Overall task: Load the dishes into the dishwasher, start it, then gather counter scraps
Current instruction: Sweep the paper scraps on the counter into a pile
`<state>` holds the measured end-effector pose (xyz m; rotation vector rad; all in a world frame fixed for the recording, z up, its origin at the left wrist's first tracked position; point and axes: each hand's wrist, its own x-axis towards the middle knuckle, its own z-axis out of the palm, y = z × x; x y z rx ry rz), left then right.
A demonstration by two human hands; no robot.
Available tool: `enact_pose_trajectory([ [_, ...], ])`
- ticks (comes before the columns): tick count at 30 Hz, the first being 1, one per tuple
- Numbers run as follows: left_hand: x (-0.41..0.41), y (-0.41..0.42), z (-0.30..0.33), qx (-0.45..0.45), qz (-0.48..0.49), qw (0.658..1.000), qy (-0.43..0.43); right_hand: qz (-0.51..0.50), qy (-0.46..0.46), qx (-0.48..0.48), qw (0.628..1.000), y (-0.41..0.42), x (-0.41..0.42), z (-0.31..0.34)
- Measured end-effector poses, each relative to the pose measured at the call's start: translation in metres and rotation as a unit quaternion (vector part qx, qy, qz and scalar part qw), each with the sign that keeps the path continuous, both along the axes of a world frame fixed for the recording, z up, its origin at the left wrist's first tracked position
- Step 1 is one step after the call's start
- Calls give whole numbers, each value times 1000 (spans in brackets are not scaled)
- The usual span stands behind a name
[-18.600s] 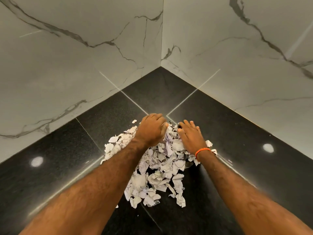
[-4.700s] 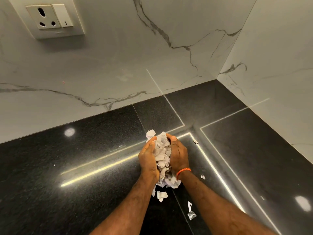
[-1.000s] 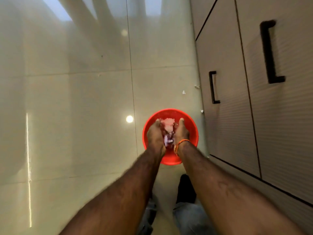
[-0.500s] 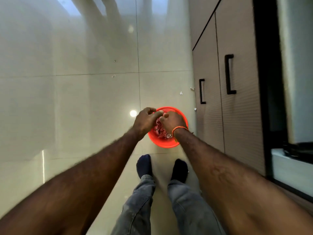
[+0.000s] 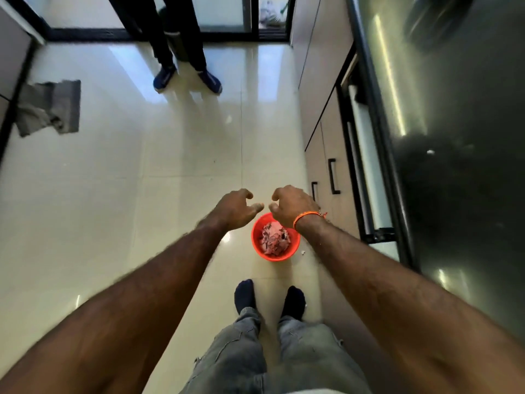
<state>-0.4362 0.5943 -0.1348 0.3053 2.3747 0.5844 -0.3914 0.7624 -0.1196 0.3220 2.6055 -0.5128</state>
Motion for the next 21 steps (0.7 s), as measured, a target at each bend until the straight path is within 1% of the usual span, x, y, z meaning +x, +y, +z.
enact_pose_trajectory([
  [2, 4, -4, 27, -3, -24, 999, 26, 42, 5, 17, 999, 7, 13, 30],
  [4, 5, -4, 53, -7, -55, 997, 61, 67, 29, 46, 996, 18, 26, 58],
  [7, 6, -2, 86, -15, -108, 989, 104, 78, 95, 101, 987, 37, 41, 89],
  [10, 4, 7, 113, 1, -156, 975, 160, 86, 156, 163, 971, 58, 56, 115],
  [12, 2, 20, 131, 21, -182, 963, 199, 43, 206, 184, 960, 73, 71, 128],
  [14, 4, 37, 147, 37, -214, 950, 225, -29, 236, 189, 953, 87, 93, 139],
  [17, 2, 54, 157, 52, -229, 944, 230, -79, 220, 179, 956, 99, 113, 145],
  [21, 27, 99, 169, 74, -316, 917, 230, -190, 203, 179, 944, 126, 182, 157],
])
